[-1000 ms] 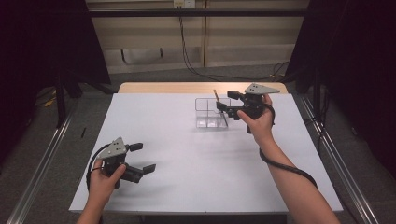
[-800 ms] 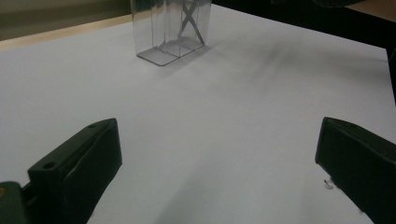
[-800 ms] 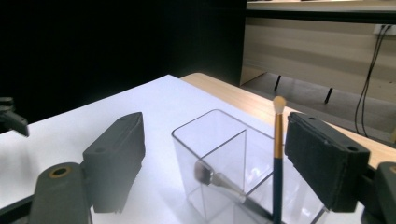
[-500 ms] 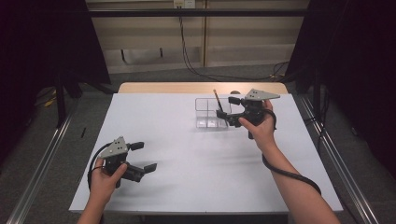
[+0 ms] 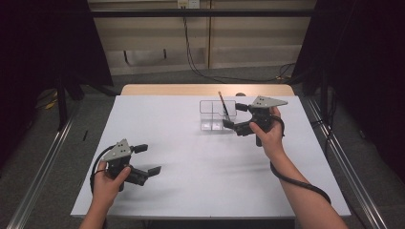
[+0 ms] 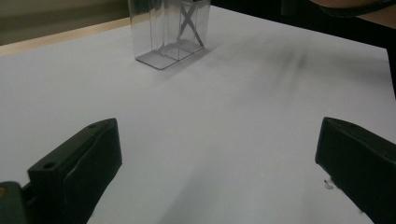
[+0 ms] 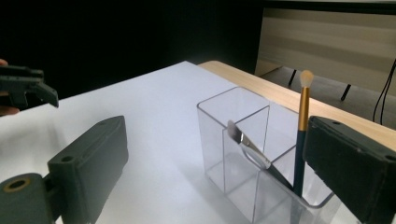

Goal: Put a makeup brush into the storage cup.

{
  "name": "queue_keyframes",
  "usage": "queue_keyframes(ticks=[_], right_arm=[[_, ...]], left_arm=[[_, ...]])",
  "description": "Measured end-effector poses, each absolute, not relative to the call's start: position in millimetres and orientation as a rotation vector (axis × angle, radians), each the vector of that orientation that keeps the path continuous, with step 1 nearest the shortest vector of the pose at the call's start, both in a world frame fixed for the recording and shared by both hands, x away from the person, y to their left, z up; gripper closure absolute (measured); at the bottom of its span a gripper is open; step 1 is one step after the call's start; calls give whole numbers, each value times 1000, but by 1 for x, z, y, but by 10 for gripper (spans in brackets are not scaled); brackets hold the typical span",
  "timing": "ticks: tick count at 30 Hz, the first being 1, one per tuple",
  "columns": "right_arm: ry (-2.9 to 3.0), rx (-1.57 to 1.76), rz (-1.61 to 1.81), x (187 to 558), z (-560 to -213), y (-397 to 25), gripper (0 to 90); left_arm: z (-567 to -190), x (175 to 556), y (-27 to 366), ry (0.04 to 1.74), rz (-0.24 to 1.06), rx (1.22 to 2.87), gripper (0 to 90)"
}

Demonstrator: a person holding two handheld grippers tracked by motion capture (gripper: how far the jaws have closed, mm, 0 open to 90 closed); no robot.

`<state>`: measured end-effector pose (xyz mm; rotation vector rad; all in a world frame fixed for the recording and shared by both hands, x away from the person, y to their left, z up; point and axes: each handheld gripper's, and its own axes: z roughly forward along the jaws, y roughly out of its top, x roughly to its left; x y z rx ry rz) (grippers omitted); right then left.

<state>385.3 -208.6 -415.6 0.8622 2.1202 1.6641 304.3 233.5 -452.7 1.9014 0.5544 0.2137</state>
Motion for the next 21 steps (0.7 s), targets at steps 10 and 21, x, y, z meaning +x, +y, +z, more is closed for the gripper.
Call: queue_keyframes(ticks=[10, 21], right_arm=[[2130, 851, 1662, 377, -417, -209, 62], [2150, 837, 1654, 366, -420, -212, 63]], left_arm=[[-453, 303, 236, 563, 216, 1892, 4], [-452, 302, 237, 561, 218, 1896, 3]])
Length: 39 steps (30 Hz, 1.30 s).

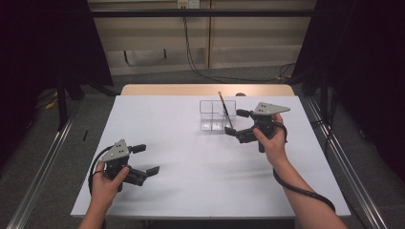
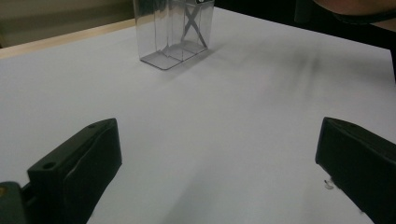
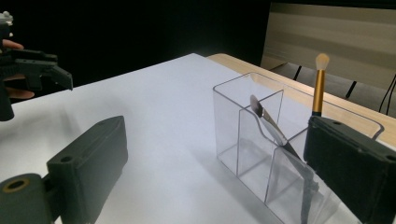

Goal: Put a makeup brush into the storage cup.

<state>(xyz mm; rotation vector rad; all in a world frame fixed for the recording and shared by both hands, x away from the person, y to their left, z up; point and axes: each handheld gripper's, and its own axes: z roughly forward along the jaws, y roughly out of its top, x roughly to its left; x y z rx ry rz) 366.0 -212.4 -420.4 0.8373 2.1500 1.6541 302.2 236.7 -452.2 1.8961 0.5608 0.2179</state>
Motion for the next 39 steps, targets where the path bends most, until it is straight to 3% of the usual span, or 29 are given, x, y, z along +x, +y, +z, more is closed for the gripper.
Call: queue_keyframes(ticks=[39], right_arm=[[2196, 853, 1595, 324, -441, -246, 70]], left_arm=[[-453, 303, 234, 565, 219, 1895, 2]])
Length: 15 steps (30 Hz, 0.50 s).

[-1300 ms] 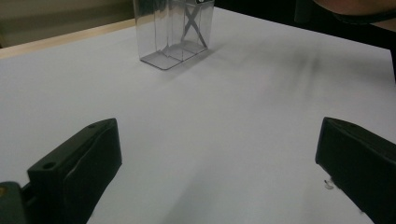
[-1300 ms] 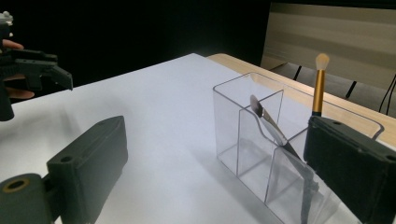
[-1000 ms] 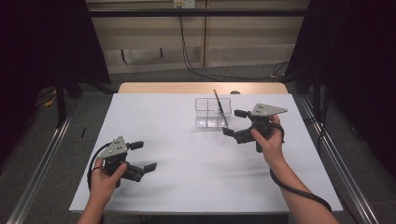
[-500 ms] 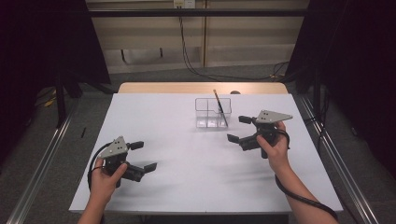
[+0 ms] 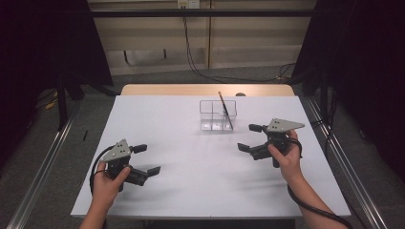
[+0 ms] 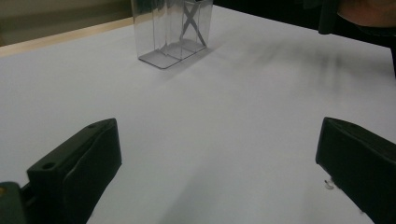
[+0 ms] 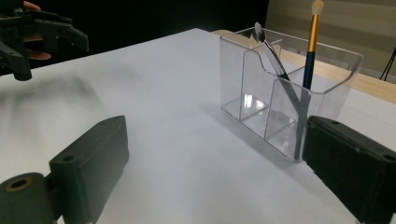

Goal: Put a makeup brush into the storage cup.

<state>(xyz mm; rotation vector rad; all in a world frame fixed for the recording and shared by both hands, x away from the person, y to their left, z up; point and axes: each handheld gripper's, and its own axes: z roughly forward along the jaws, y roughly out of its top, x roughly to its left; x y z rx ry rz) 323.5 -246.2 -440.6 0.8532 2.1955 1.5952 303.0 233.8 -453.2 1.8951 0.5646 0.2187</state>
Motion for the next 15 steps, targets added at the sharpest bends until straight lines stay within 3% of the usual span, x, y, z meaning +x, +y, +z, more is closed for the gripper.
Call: queue_keyframes(ticks=[15], right_arm=[[2195, 890, 1581, 309, -448, -264, 70]], left_arm=[[-453, 304, 234, 562, 227, 1900, 2]])
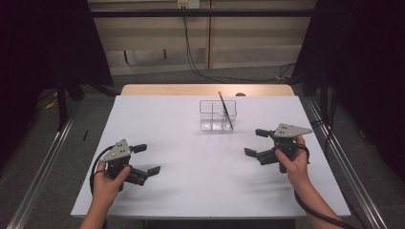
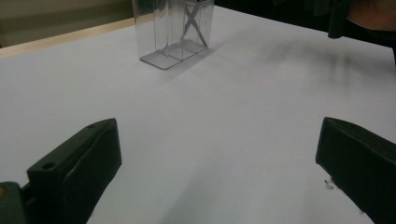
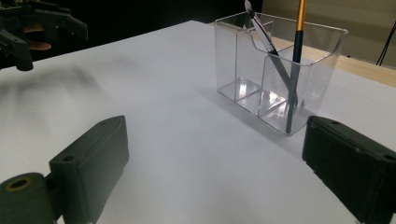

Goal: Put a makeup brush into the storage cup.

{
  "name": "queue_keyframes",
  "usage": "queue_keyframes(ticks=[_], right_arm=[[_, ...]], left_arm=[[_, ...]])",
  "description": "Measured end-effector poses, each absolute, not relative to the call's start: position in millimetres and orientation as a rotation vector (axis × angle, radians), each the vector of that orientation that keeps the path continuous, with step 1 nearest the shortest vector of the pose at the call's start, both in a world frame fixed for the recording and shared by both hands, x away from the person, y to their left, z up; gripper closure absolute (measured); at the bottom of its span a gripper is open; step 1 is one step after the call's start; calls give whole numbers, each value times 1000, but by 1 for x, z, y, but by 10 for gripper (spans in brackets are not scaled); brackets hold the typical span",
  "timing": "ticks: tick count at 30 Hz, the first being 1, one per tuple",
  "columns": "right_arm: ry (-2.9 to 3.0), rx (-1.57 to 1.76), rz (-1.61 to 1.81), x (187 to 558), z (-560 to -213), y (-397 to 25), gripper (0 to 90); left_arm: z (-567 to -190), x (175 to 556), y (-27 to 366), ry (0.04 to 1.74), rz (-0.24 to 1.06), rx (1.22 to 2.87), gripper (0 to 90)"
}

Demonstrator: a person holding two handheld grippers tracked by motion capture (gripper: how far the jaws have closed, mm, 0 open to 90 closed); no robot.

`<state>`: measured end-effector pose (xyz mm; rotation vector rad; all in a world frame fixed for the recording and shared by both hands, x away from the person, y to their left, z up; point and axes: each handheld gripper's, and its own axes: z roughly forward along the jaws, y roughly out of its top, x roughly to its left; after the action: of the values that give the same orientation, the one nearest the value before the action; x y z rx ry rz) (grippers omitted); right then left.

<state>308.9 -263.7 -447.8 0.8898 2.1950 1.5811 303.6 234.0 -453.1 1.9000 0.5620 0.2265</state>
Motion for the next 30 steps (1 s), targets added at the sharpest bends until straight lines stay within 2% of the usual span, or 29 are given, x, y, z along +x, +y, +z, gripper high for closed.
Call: queue_keyframes(ticks=[30], right_arm=[[2203, 940, 1553, 283, -458, -288, 79]], left_arm=[[-454, 305, 233, 557, 228, 1903, 2]])
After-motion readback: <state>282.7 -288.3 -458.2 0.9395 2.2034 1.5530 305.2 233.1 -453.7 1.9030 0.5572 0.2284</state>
